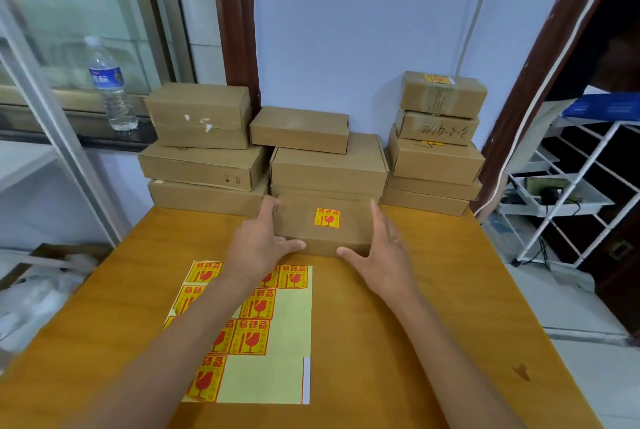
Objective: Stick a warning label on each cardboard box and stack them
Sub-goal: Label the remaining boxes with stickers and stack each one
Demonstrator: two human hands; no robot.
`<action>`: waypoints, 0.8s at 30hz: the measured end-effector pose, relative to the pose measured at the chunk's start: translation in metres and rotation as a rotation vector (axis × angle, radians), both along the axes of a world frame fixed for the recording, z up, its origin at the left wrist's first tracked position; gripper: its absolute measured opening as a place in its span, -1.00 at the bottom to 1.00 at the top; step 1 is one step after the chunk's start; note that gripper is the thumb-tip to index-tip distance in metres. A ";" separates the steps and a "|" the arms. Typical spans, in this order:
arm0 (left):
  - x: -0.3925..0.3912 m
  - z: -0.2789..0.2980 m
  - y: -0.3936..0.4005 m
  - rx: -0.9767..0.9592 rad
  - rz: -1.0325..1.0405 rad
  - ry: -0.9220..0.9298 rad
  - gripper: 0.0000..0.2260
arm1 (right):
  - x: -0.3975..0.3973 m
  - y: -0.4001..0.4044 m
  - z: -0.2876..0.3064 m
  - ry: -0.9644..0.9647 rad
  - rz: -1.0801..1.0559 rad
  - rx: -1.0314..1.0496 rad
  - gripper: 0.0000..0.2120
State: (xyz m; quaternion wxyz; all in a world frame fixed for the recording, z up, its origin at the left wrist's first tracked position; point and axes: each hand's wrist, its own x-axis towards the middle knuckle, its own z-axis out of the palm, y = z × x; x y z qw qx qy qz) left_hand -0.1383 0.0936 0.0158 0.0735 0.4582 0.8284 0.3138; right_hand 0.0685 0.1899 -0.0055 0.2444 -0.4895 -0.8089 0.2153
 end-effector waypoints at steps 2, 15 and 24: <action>-0.001 0.002 -0.004 -0.006 -0.026 -0.031 -0.19 | 0.001 -0.004 0.003 -0.018 -0.023 0.010 0.10; -0.039 0.040 -0.055 0.112 -0.089 0.149 -0.35 | -0.140 0.090 0.149 -0.267 0.134 0.267 -0.23; -0.043 0.023 -0.083 0.171 -0.100 0.125 -0.54 | -0.125 0.110 0.130 -0.246 0.128 0.449 -0.72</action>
